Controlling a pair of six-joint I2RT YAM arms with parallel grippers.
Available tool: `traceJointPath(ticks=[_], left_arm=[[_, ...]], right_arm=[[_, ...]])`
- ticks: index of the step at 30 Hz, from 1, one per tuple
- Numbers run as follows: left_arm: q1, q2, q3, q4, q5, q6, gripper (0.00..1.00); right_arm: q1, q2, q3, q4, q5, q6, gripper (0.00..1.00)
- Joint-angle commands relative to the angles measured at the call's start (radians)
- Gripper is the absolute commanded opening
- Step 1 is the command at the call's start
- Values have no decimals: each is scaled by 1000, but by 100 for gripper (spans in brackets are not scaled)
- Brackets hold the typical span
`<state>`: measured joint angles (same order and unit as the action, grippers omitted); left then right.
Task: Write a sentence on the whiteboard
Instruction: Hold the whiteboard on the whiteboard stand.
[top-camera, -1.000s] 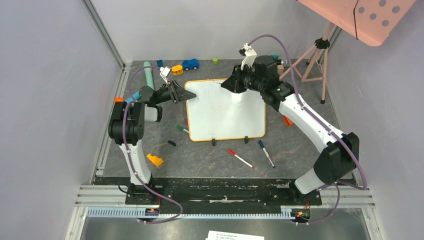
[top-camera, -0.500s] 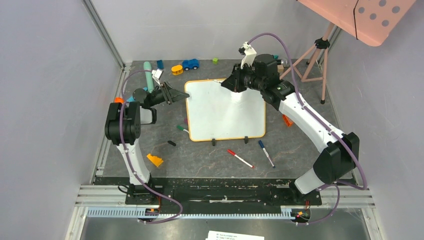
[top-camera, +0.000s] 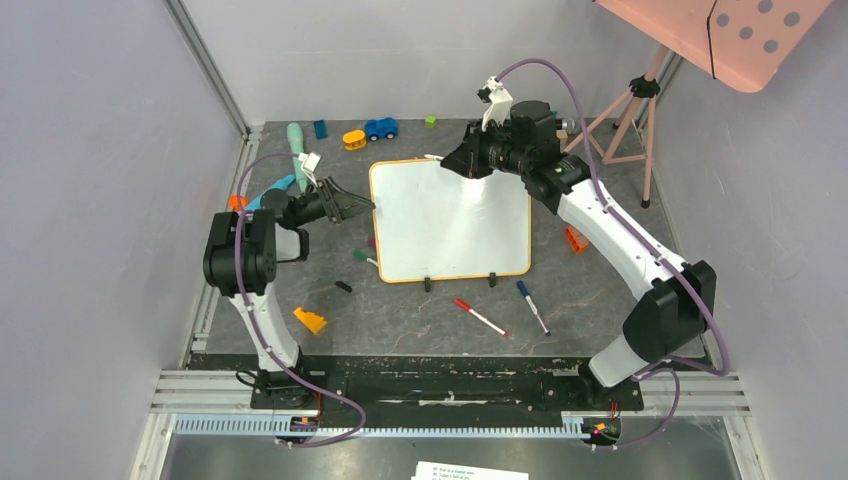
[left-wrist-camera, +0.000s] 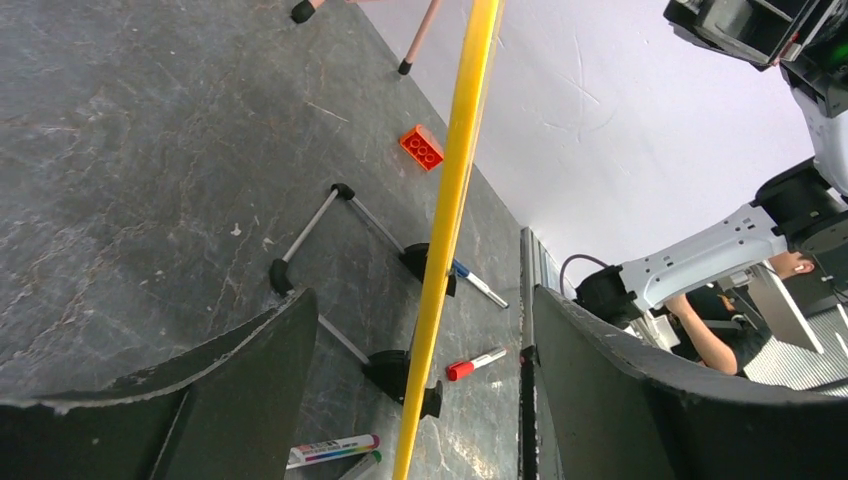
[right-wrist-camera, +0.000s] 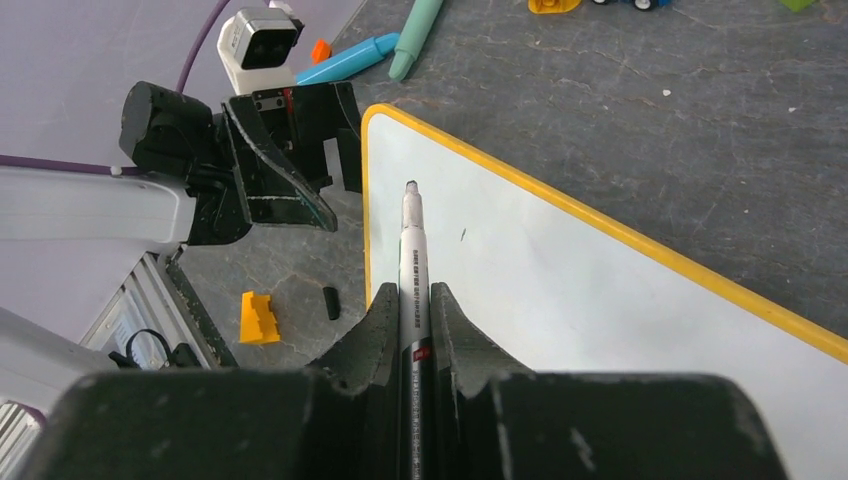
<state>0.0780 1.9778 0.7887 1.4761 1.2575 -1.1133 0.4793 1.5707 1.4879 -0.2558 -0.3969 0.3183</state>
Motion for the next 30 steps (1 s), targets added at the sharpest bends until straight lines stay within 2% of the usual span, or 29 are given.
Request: traceJointPath(ticks=[1,5,11,16,20,24,30], left_arm=[[32,-44,-25,81,15,103,83],[69,-31,-50,81,-10,89,82],[70,-22,-67,81,-46,88,79],[70,-15,-124,81,-90,84,76],[71,-18,-141,81,-72,63,75],[72,-34,-173,81,-53,86,68],[68,-7,-126,81,-40,77,74]], right_arm=[[-6,-11,22,24,-53,10,0],[-7,-45,-23,11,-22,-11,0],[-10,-39,8,-17,38,-19,0],[-11,-2,52,-22,29,-20,0],[-14,11,67,-19,13,-24,0],[-15,2,48,-5,-1,-37,0],[-15,-22,28,-4,33,-67,0]])
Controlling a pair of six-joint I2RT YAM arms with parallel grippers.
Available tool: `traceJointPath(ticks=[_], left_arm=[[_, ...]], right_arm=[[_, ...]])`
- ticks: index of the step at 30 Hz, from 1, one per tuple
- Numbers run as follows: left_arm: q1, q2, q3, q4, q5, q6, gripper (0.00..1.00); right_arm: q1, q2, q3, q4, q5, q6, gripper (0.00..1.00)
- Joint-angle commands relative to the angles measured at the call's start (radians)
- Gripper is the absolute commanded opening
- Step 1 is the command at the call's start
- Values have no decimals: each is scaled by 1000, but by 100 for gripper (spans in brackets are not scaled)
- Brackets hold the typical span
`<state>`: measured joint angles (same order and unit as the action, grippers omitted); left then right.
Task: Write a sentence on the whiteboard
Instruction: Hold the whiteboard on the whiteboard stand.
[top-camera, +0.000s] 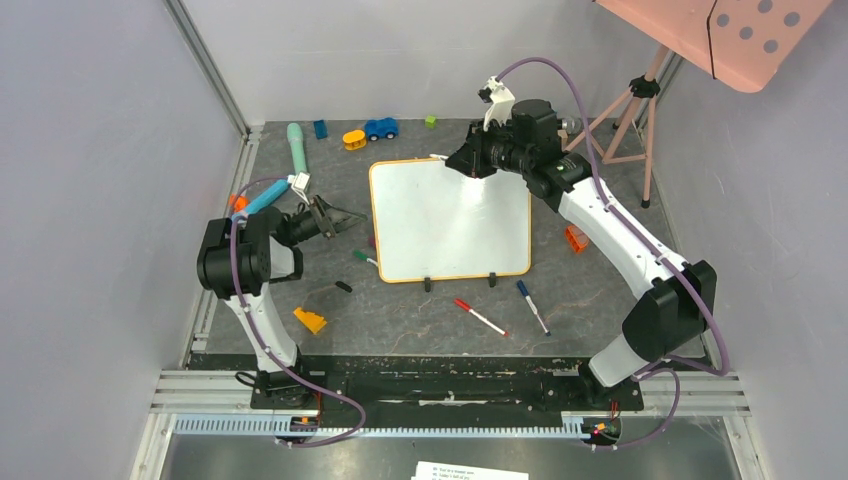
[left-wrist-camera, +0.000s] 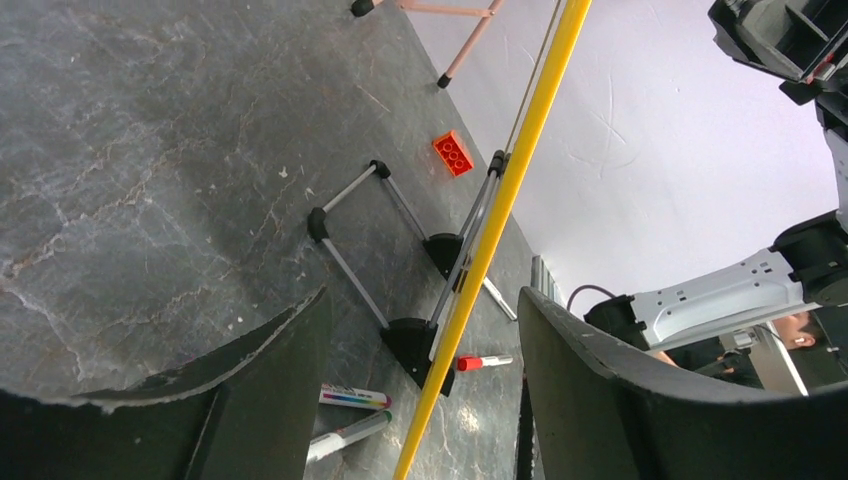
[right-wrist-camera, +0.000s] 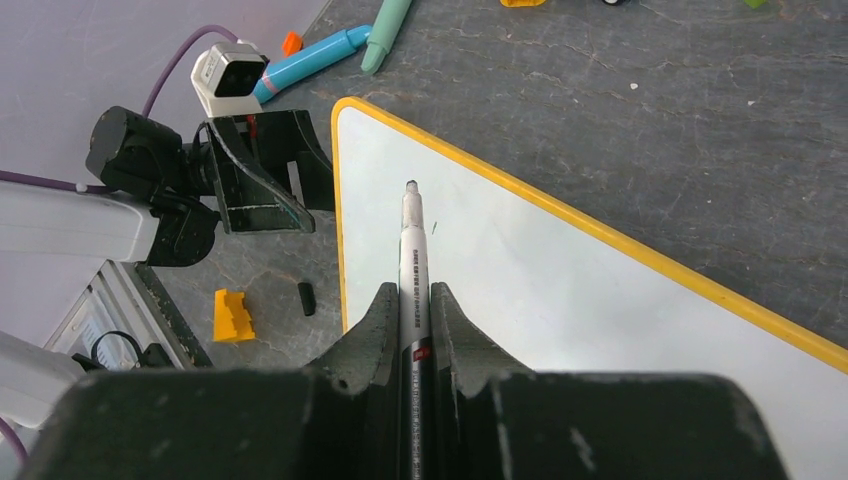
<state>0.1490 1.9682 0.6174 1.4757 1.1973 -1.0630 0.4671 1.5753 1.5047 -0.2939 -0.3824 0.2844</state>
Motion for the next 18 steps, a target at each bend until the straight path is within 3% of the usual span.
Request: traceJointPath(ticks=[1,11,16,18], left_arm=[[-4,16,69,81,31,11,75],[-78,64,218,81,-2,16,74],[-81,63,181,81,23,84,71],[-80,62,163,81,29,104,62]], right_arm=[[-2,-25,10,35,16,-29,0],[-4,-21,14,45,28,-25,0],[-3,-5,17,46,20,-27,0],[-5,-3,20,52,20,-21,0]])
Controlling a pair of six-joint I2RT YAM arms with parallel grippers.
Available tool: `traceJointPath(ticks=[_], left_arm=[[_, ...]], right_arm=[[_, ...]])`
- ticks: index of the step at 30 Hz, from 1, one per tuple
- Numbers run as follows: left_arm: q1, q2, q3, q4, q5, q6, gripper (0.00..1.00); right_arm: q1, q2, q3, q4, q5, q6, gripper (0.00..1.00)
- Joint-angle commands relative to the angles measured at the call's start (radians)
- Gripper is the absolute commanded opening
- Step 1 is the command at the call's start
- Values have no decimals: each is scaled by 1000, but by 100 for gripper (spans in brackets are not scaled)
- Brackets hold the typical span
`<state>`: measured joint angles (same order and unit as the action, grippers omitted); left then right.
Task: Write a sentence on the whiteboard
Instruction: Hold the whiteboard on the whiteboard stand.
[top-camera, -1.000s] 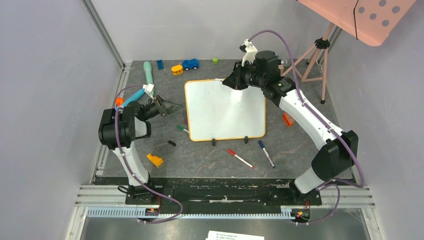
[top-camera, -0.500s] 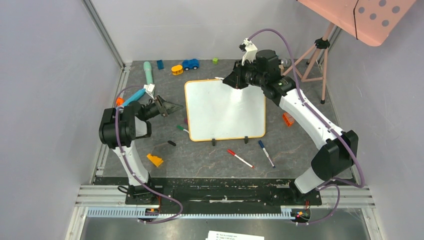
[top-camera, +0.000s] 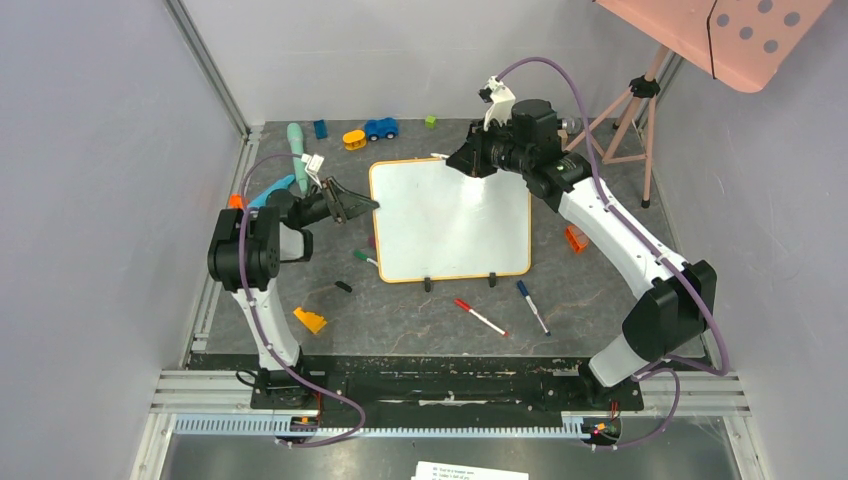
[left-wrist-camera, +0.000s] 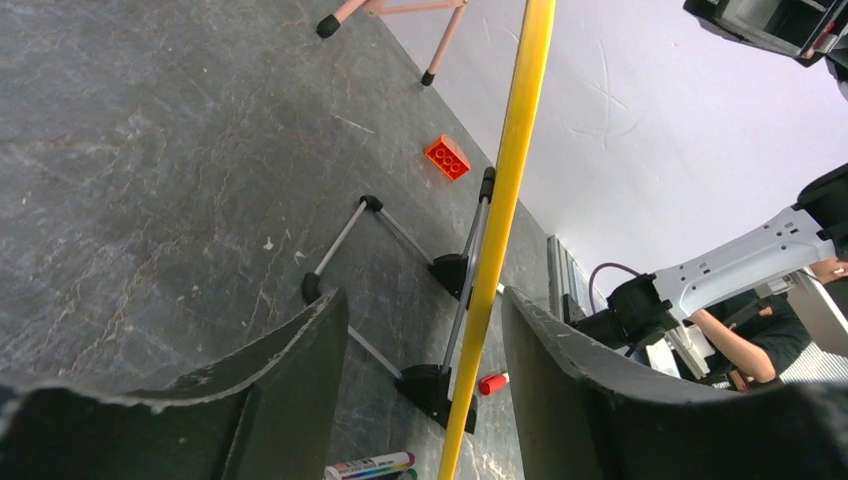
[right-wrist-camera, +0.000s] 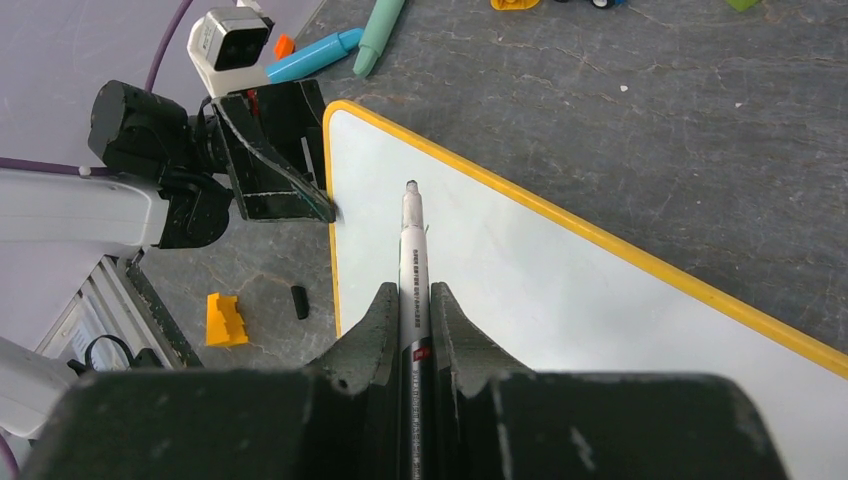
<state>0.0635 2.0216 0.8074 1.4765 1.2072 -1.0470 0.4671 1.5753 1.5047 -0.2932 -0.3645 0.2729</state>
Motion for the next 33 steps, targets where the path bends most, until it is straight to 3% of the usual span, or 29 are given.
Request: traceJointPath(ticks=[1,4,13,15,17,20,23,30,31,33], left_arm=[[5,1,-35,80,17,99,57],[4,-13,-41,80,21,114,52],[-41,-13,-38,80,62,136,54],[-43,-5,-34,81,66,132,49],[-51,9,-12,80,86,116,28],[-82,14,3,80,116,109,18],[-87,-1,-10,80,118,126,21],[-113,-8,-7,80,165,145,43],[-117,-9,-6,80,168,145,41],[-115,-8,-9,80,162,144,25]], right_arm=[[-4,0,20,54,2,-6,0],[-4,0,20,59,0,-3,0],[-4,2,3,62,-13,-3,0],[-4,0,-1,63,-12,-5,0],[-4,-1,-3,63,-12,-7,0],[-4,2,-4,64,-13,-7,0],[-4,3,-6,62,-17,-8,0],[-4,1,-18,62,-21,-9,0],[-4,2,-18,63,-23,-10,0],[-4,1,-19,61,-27,-12,0]])
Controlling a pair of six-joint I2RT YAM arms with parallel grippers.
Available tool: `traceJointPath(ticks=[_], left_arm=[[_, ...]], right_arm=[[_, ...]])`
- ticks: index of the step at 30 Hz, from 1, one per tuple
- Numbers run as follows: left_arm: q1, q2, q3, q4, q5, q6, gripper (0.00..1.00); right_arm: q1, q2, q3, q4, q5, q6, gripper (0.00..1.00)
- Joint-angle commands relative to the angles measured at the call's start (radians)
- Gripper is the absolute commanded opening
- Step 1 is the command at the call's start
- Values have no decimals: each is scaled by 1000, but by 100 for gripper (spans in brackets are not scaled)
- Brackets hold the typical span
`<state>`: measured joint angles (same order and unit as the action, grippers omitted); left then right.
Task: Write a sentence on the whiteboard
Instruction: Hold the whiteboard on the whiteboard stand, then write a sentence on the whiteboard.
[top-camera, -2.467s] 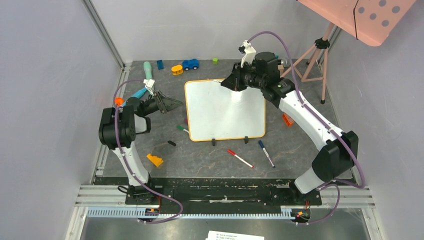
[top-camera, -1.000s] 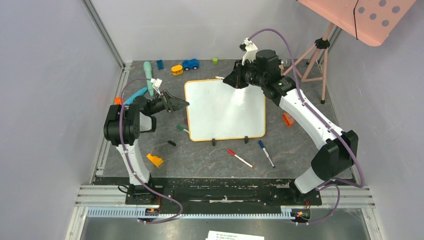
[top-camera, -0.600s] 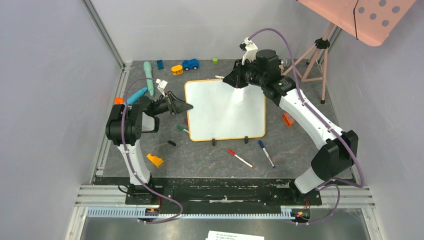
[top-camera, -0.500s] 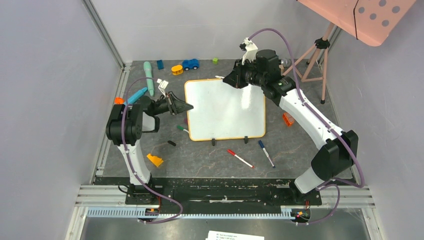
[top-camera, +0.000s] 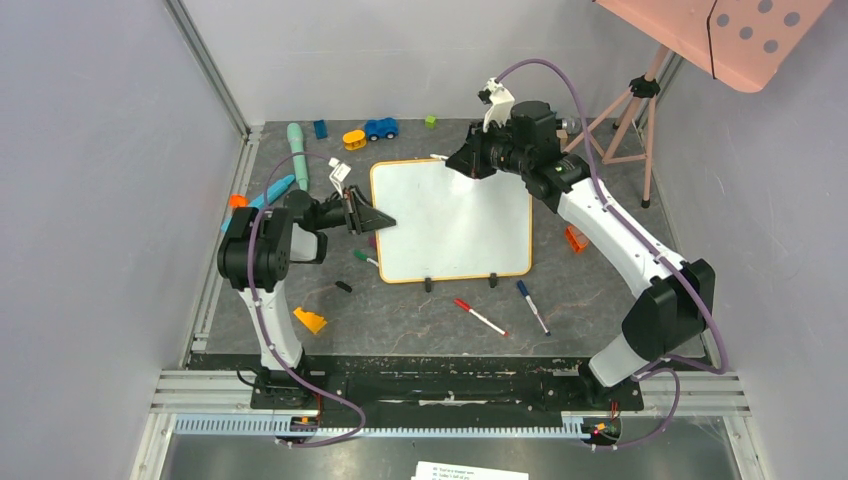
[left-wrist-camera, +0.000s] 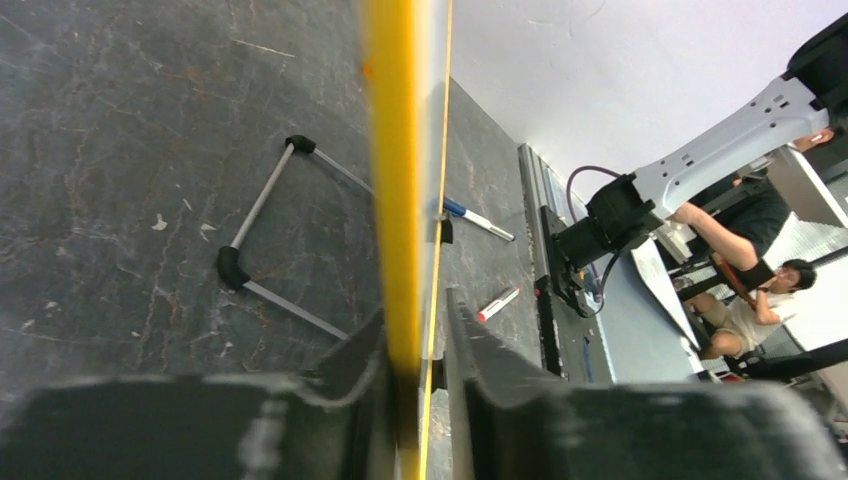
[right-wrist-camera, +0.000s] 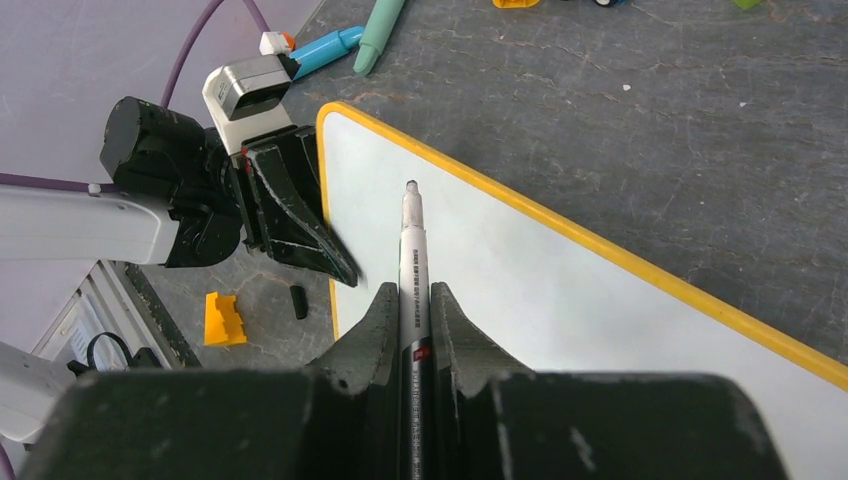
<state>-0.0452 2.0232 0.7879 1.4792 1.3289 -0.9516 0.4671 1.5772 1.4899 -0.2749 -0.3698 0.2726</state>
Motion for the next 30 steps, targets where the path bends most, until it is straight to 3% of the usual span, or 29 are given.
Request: traceJointPath(ticks=[1,2,3,11,20,30], left_arm=[[-3,-10,7,78,36,48,14],[-1,-10,5,78,30,48,3],[3,-10,2,78,21,50,2],[8,-15,-20,78,9,69,2],[-15,15,18,78,30,24,2],[-12,27,19,78,12,5,2]], right_arm=[[-4,-2,-3,41,-20,-13,0],[-3,-3,-4,39,-19,-16,0],[-4,-5,-4,38,-19,-18,0],[12,-11,-8,31,1,-38,0],[141,26,69,-51,180,-111,0],[253,60,104,-24,282,-160,0]])
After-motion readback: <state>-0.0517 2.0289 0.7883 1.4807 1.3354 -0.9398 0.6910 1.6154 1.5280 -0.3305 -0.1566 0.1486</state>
